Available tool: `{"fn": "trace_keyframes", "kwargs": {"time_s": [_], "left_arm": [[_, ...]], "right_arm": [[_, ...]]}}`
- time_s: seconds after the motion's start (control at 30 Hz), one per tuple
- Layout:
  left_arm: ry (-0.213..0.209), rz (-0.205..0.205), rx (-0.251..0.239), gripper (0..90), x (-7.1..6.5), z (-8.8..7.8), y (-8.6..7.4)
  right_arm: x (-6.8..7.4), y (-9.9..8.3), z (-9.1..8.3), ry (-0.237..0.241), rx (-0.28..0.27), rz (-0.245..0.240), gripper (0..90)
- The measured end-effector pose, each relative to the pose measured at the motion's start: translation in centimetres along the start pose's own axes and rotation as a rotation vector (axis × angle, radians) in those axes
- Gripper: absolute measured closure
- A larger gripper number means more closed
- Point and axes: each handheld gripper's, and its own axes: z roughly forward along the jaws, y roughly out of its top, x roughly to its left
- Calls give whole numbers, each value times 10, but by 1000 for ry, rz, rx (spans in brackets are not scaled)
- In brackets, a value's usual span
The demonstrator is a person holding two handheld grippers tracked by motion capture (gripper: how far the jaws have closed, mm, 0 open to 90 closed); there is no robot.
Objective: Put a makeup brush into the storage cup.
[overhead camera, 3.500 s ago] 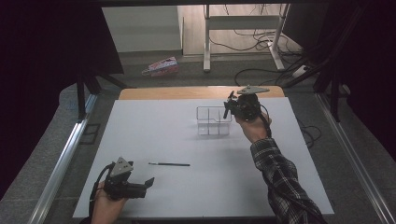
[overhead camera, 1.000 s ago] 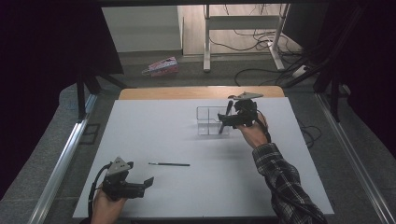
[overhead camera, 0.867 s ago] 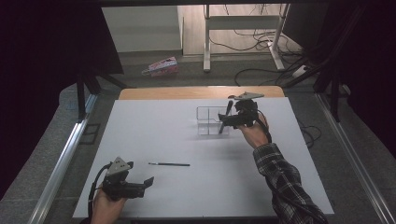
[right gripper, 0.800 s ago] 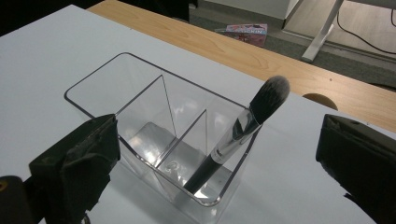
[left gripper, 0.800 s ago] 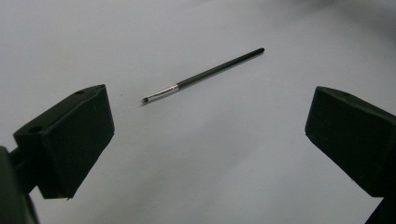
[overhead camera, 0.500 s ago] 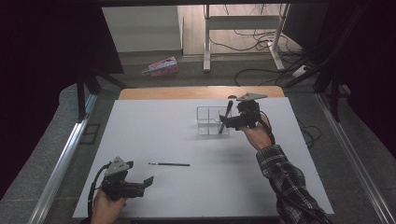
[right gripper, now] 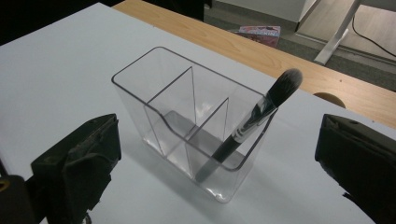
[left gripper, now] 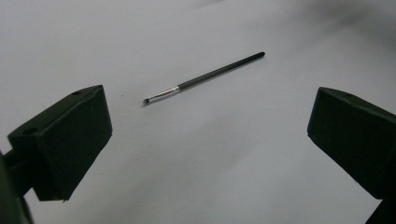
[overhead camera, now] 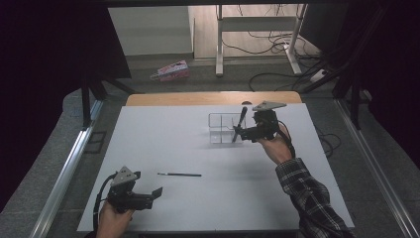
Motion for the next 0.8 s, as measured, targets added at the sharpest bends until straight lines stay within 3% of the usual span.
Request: {"fn": "trace_keyframes", "kwargs": {"time_s": [0.8], "left_arm": [[24,-13,15,0,1,0,0]], "right_arm": [[12,-19,-25,26,-10,7,27]]}}
